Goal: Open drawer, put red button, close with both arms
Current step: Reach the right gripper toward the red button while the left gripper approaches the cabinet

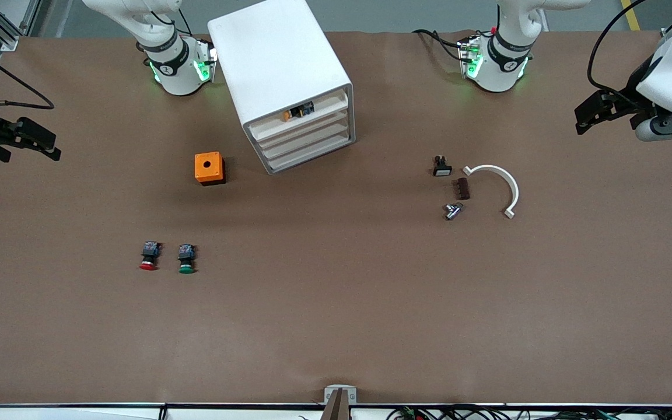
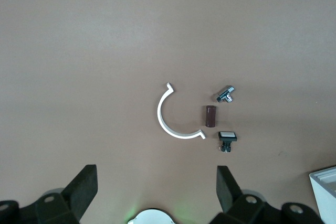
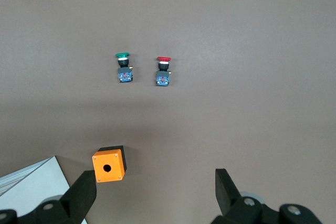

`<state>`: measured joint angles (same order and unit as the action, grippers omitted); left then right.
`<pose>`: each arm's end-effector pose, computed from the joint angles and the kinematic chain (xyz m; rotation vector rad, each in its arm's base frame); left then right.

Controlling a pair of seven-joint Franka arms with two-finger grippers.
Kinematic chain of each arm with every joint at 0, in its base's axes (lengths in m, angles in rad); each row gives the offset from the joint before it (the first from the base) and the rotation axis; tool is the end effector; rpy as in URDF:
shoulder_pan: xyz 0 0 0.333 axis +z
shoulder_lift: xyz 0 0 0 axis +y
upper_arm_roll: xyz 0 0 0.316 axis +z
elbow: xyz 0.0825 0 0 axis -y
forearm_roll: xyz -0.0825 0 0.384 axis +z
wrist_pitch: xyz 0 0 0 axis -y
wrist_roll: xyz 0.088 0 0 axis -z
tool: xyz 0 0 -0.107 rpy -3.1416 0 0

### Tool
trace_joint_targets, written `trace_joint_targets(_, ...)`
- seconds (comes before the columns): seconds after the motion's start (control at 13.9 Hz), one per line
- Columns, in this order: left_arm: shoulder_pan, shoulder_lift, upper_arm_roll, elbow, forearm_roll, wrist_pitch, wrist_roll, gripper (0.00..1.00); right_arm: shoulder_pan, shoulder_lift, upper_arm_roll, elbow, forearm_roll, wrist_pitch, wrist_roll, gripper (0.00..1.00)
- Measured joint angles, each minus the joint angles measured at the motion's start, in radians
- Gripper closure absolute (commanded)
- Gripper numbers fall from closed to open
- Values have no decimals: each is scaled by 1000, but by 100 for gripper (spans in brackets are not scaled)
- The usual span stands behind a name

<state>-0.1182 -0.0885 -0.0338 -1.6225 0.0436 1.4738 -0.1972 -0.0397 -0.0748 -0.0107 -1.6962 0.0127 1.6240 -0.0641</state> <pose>0.5110 -0.0741 0.6396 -3.0834 -0.0745 0.0791 0.5340 -0.0258 0.6105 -3.1282 -0.0204 -0.0053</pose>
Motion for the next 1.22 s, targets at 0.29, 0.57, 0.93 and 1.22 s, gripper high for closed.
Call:
trace_joint_targets(0.29,0,1,0,1,0,0,0,0,0,0,0,0,0,-1,0,0)
trace_joint_targets(0.57,2,46,1,6,0,-2,0,0,0,0,-4,0,0,-14,1,0)
trace_joint_targets(0.93,-19,190,-12,2,-7,83,-38,0,-3,79,-11,0,-1,-10,1,0)
trace_joint_targets(1.22,-25,291,-74,-31,-47,179,-355,0,-46,245,-17,13,-1,49,-3,0)
